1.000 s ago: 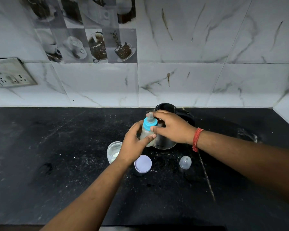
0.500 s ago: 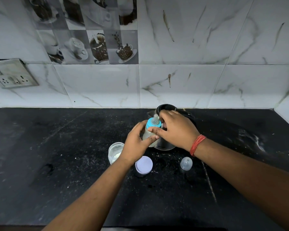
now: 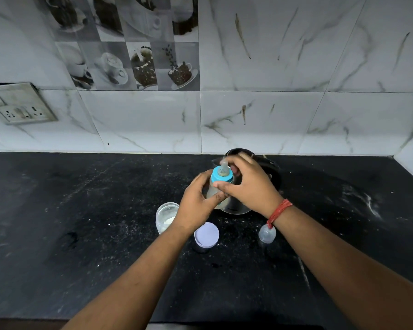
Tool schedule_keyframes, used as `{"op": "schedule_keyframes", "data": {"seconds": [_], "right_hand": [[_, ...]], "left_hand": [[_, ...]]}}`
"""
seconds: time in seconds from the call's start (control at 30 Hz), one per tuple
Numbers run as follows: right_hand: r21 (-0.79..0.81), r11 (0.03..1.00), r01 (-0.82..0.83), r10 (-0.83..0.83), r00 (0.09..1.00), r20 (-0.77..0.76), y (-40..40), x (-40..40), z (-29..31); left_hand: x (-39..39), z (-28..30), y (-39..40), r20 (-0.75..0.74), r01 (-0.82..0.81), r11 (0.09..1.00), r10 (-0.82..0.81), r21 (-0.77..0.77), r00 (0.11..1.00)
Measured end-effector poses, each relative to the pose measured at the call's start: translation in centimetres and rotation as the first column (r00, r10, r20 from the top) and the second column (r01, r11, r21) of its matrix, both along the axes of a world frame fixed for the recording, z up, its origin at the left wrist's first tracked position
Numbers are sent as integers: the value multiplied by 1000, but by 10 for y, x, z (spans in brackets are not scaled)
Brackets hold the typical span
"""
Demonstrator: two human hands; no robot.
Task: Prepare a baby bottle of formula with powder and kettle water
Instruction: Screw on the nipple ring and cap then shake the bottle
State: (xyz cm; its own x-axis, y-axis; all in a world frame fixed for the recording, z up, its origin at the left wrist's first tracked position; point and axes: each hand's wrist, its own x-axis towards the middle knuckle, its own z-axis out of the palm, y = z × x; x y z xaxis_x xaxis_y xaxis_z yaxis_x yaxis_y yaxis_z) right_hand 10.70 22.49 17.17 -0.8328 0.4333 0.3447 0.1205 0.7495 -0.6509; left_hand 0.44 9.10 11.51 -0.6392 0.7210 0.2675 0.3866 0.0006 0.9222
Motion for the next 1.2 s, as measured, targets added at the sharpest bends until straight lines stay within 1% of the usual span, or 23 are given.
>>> {"op": "schedule_keyframes", "data": {"seconds": [0.07, 0.13, 0.17, 0.27, 0.3, 0.33, 0.4, 0.5, 0.57, 0.6, 0.63, 0.67, 0.73, 0.77, 0.8, 0.83, 0.87, 0.97, 1.03, 1.07, 1.1, 1.13, 1.2], "right_hand": [[43, 997, 71, -72, 997, 23, -8, -2, 0], [32, 996, 78, -80, 995, 65, -8, -2, 3], [-6, 999, 44, -44, 996, 74, -5, -2, 3], [-196, 966, -169, 189, 978, 88, 10, 0, 5], [-236, 949, -211, 239, 966, 97, 13, 1, 6], [-256, 942, -217, 249, 964, 96, 14, 2, 7], [-258, 955, -146, 162, 986, 42, 10, 1, 7], [-198, 979, 42, -68, 990, -127, -15, -7, -2], [-158, 983, 94, -122, 977, -175, -26, -11, -8], [-182, 981, 74, -104, 981, -161, -24, -11, -8], [-239, 971, 14, -46, 991, -128, -18, -10, -4], [-319, 945, -74, 47, 995, -92, -10, -8, -1], [-474, 841, -260, 262, 963, -63, 5, -2, 5], [-520, 793, -316, 337, 940, -57, 11, 0, 7], [-538, 772, -339, 372, 927, -50, 15, 1, 7], [-530, 780, -332, 363, 930, -48, 17, 1, 7], [-505, 809, -300, 320, 946, -51, 18, 0, 5], [-463, 877, -127, 82, 990, -117, 2, -7, -2], [-444, 896, -9, -70, 984, -162, -15, -11, -9], [-434, 901, 13, -98, 980, -175, -21, -12, -11], [-423, 906, 6, -88, 981, -175, -23, -12, -12], [-416, 909, -28, -43, 986, -161, -20, -11, -11], [-450, 877, -170, 131, 984, -116, -6, -7, -5]], "left_hand": [[1, 0, 0, 11, 9, 1000, -9, 2, 1000], [1, 0, -2, 15, 17, 1000, -17, 5, 1000], [1, 1, -3, 18, 14, 1000, -14, 11, 1000], [1, 4, -6, 36, 0, 1000, -1, 29, 999], [1, 5, -7, 36, -1, 1000, 0, 31, 999], [1, 5, -7, 33, -5, 999, 3, 33, 999], [3, 7, -5, 40, -12, 999, 11, 45, 999], [6, 7, -2, 22, -30, 998, 29, 59, 999], [7, 6, -2, 17, -36, 998, 35, 57, 999], [7, 6, -3, 22, -30, 998, 29, 55, 999], [6, 5, -4, 33, -23, 998, 21, 54, 999], [4, 5, -6, 54, -12, 999, 9, 53, 998], [0, 7, -9, 113, 25, 998, -31, 53, 993], [-2, 9, -10, 131, 42, 998, -48, 50, 990], [-3, 11, -10, 135, 52, 998, -58, 44, 989], [-3, 12, -10, 130, 57, 998, -62, 42, 990], [-2, 13, -8, 119, 50, 998, -55, 45, 991], [1, 16, -3, 61, -7, 997, 2, 73, 998], [2, 15, -1, 8, -27, 998, 26, 60, 1000], [1, 14, -1, -8, -31, 998, 31, 52, 999], [1, 14, -2, -8, -27, 999, 27, 48, 1000], [0, 14, -4, 6, -14, 999, 14, 44, 1000], [-3, 16, -9, 81, 47, 998, -51, 41, 995]]}}
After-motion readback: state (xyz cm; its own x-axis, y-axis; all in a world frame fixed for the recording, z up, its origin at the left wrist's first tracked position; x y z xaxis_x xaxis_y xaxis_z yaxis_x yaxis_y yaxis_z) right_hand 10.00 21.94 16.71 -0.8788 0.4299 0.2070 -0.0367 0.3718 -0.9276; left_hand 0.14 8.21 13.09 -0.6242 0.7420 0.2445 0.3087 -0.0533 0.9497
